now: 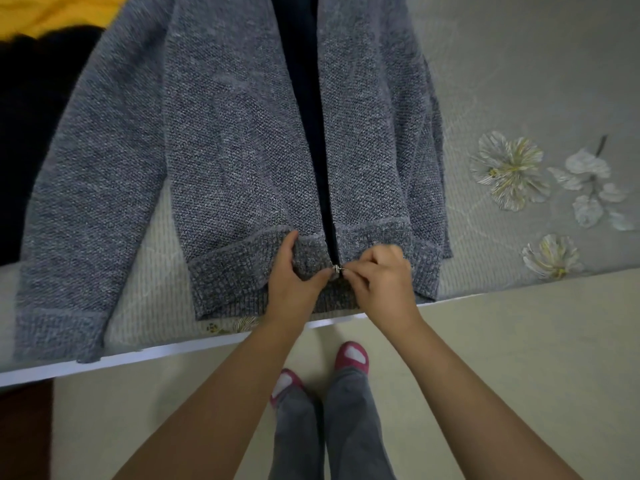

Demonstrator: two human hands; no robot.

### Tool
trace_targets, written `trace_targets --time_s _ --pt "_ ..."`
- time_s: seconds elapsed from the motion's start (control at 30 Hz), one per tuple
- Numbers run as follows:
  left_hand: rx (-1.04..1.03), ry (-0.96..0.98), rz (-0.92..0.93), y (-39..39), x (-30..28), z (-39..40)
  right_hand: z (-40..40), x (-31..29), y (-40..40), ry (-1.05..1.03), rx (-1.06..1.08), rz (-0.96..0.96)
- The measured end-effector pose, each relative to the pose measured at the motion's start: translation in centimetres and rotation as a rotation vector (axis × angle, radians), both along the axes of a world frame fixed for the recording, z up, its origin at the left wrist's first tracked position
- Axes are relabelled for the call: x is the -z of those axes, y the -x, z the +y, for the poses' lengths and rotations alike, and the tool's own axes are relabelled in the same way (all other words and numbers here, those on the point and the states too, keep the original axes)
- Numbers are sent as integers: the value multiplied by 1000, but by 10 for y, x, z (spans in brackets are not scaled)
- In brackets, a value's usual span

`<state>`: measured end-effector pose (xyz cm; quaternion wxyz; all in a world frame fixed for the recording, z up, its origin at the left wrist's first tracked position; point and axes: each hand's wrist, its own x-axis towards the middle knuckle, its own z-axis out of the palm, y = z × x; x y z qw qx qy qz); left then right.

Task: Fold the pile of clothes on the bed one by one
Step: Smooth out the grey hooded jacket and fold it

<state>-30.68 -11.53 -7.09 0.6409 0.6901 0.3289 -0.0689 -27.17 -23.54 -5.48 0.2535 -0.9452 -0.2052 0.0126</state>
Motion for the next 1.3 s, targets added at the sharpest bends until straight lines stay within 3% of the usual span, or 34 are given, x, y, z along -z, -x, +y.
trace_targets --time_s 0.13,0.27,0.67,0.83,0.93,1.1,1.23,1.3 --pt "32 30 11 -1 1 2 4 1 -5 115 -22 -118" --pt "48 32 30 2 -2 6 9 0 -10 156 -74 -136" --pt "200 64 75 19 -2 12 33 -15 -100 384 35 -144" --pt "163 -8 168 25 5 15 45 -20 -111 503 -229 -78" --pt "157 -124 297 18 2 10 50 -20 -113 499 -341 -18" --pt "540 -528 490 -3 -13 19 47 -18 -130 492 -429 92" --pt "247 -763 246 -43 -14 23 50 -13 -150 433 -548 201" --pt "285 -854 185 -63 3 19 53 -8 -160 401 -584 267"
